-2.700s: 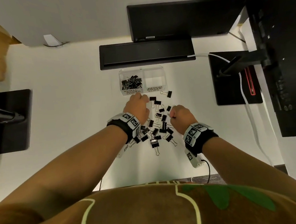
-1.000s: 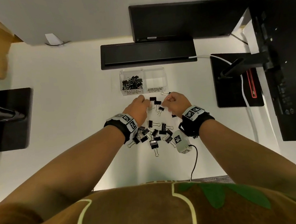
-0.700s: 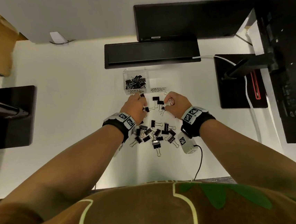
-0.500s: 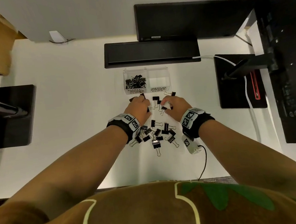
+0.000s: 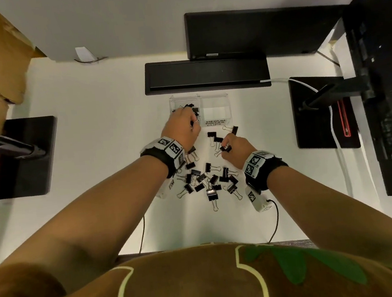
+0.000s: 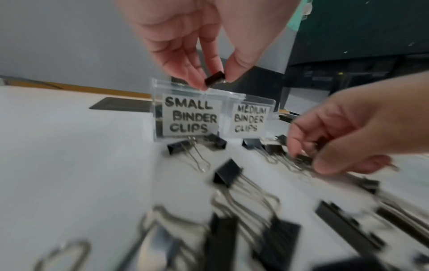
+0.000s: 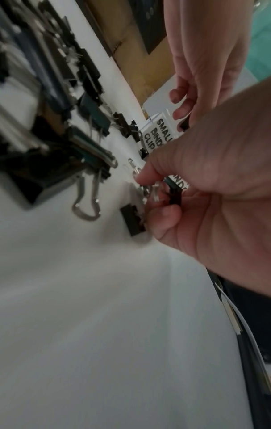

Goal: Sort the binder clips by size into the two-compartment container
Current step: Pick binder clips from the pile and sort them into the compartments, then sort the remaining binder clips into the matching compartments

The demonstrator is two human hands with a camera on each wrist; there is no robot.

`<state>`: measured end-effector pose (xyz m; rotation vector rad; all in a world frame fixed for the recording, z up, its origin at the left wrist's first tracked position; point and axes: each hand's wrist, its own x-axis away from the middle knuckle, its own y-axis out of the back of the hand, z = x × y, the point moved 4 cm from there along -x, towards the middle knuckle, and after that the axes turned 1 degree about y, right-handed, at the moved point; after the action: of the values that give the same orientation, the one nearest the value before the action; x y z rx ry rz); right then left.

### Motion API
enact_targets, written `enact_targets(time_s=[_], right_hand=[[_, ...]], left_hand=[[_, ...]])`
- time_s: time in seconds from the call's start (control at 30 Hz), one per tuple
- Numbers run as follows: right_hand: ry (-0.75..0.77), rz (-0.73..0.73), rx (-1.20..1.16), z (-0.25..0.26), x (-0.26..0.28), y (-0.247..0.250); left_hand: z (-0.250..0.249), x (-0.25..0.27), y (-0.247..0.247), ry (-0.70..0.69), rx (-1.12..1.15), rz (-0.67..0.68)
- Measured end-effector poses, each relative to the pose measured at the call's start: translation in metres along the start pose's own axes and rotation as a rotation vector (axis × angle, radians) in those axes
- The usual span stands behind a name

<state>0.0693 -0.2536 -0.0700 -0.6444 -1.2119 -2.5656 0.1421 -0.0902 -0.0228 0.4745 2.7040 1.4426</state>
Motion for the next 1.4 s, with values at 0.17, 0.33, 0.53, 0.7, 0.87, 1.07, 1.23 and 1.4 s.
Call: enact_targets(time_s=[0.17, 0.33, 0.53, 0.7, 0.87, 1.07, 1.23, 1.4], right_hand=[[0.023, -0.023, -0.061, 0.021, -0.006, 0.015], [0.072, -0.053, -0.086, 0.061, -0.027, 0.043], [0.135, -0.107, 0.077, 0.112, -0.060, 0.057], [0.203, -0.119, 0.161, 0.131, -0.069, 0.043], [0.262, -0.056, 0.188, 0.132, -0.067, 0.035], [0.271, -0.138, -0.017, 0.110, -0.050, 0.049], [0.173, -0.266, -0.258, 0.062, -0.025, 0.058], [-0.040, -0.262, -0.261, 0.001, 0.008, 0.042]], left_hand=[[0.010, -0.022, 0.016, 0.027, -0.139, -0.025], [0.011, 0.000, 0.010, -0.024, -0.143, -0.017], [0.013, 0.057, -0.032, -0.126, -0.155, 0.232], [0.012, 0.086, -0.057, -0.304, -0.192, 0.415], [0.023, 0.084, -0.053, -0.269, -0.227, 0.395], [0.033, 0.075, -0.039, -0.197, -0.259, 0.304], [0.026, 0.076, -0.040, -0.229, -0.223, 0.248], [0.005, 0.087, -0.057, -0.359, -0.194, 0.343]])
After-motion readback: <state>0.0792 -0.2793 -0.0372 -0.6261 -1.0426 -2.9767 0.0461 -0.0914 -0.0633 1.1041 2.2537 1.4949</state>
